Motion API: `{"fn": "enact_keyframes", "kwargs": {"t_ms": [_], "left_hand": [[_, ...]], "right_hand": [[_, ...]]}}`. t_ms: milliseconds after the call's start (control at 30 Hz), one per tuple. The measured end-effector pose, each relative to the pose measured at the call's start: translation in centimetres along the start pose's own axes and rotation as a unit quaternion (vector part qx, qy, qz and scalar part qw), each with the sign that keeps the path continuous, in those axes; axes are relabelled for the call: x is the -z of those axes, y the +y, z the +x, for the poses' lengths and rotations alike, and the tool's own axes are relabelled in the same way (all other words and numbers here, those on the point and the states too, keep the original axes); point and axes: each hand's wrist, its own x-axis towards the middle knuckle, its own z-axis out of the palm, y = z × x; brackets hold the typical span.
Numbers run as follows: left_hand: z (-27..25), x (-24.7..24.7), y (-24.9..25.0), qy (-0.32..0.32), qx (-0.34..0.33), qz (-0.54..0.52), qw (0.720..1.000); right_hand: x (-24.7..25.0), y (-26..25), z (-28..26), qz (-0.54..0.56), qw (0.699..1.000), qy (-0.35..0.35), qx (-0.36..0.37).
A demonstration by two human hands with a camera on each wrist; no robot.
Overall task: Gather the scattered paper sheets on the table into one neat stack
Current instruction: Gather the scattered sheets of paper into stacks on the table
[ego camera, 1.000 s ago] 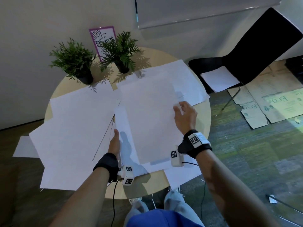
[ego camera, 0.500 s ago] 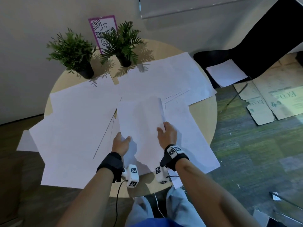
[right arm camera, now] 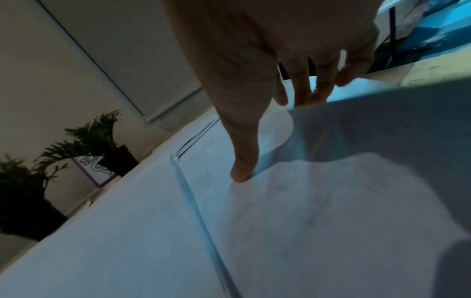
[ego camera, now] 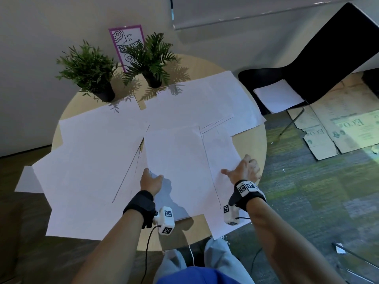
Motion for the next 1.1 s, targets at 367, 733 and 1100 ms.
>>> {"fn": "enact_keyframes", "kwargs": {"t_ms": [367,733,1100], "left_hand": [[-0.2,0.5,0.2,-0.021,-0.002,0.017,1.000],[-1.1,1.1,1.1,-0.034,0.000,0.034,0.999],[-1.6,1.6,2.6,-0.047,0.003,0.111,0.993]], "right_hand": [[0.9,1.2,1.4,0.062,0.996,-0.053,0.024],[4.6,-0.1,0.9,0.177,0.979,0.024,0.104],[14.4,-5.4,0.4,0.291,0.893,0.247,0.239]]}}
